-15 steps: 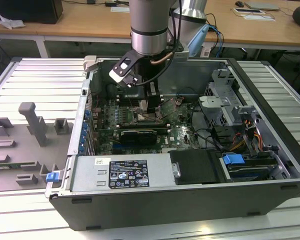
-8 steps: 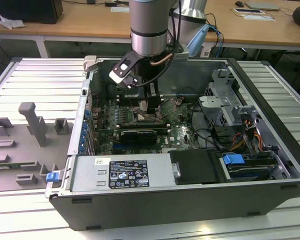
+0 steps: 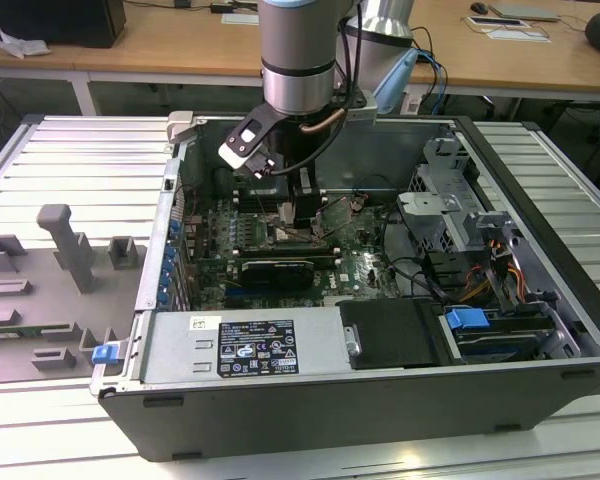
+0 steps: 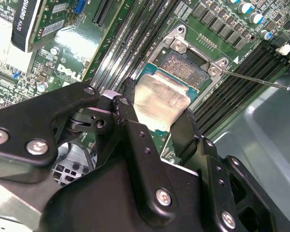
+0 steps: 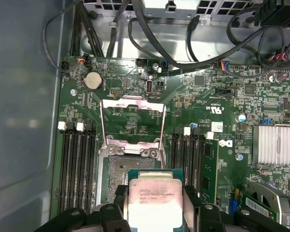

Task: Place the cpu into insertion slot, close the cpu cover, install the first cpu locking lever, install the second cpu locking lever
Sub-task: 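Place the cpu into insertion slot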

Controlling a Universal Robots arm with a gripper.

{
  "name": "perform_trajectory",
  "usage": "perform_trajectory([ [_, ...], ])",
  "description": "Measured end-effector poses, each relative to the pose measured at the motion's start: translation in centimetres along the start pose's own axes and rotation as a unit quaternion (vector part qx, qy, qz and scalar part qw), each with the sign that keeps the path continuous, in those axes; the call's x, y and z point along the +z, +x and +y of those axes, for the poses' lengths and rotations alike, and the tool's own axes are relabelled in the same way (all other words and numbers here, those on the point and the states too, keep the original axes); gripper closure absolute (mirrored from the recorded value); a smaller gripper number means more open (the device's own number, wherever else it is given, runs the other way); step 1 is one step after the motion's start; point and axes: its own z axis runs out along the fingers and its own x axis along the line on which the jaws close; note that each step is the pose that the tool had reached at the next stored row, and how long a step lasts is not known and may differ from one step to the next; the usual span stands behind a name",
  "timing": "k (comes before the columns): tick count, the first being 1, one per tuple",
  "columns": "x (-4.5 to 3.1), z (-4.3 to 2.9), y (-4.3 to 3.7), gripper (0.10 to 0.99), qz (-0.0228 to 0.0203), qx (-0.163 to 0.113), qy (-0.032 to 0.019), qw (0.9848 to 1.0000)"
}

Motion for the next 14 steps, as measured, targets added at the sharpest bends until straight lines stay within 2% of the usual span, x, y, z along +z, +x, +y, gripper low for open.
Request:
perform_trajectory([
  [14,0.99,-0.04,0.58,0.549,0.0003,0.0,0.0002,1.0],
])
